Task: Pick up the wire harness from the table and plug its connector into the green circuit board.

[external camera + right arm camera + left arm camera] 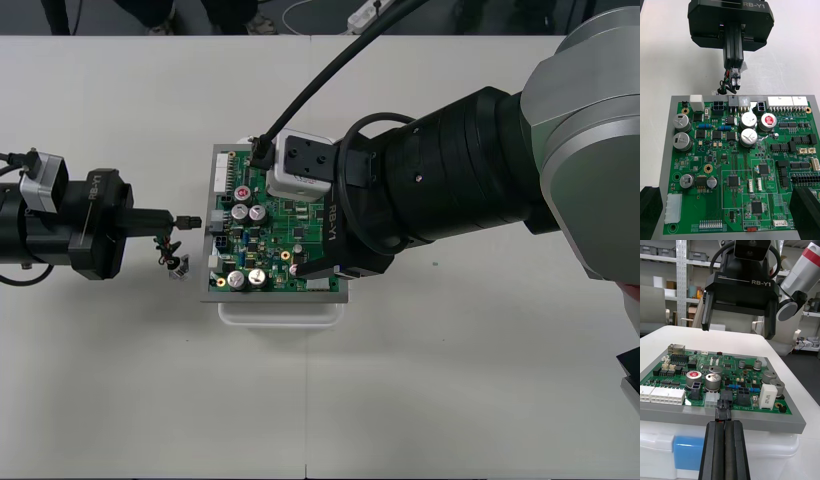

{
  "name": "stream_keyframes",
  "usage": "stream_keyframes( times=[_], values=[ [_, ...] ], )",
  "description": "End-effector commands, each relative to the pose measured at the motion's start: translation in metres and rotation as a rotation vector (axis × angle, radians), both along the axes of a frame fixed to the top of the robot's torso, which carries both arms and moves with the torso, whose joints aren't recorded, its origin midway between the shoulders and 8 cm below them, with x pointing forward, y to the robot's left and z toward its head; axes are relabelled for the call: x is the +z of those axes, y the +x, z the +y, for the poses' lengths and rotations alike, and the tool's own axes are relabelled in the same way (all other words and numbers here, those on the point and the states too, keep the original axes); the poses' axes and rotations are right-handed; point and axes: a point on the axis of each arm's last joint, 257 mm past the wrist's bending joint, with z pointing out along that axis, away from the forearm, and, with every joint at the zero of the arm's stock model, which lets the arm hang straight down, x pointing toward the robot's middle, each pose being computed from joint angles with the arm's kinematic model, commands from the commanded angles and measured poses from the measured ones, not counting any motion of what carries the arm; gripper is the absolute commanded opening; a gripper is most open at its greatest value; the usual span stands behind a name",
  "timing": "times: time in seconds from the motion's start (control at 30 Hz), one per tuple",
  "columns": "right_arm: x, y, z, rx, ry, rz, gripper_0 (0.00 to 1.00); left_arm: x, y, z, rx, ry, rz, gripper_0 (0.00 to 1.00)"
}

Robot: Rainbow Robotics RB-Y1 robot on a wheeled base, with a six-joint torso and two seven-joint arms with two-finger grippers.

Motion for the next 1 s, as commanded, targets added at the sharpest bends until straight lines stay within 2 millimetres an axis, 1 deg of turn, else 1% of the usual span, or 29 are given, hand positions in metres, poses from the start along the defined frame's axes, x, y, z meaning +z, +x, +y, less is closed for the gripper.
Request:
stream_keyframes(
  times=[0.03, 1.0],
  values=[
    [0.0198, -0.0044, 0.0049, 0.049, 0.017, -0.07, 0.99, 0.0125, -0.0117, -0.0198, -0.089, 0.005, -0.056, 0.0],
    [0.0202, -0.0052, 0.005, 0.053, 0.019, -0.069, 0.99, 0.0073, -0.0101, -0.0246, -0.095, 0.029, -0.059, 0.0]
  ],
)
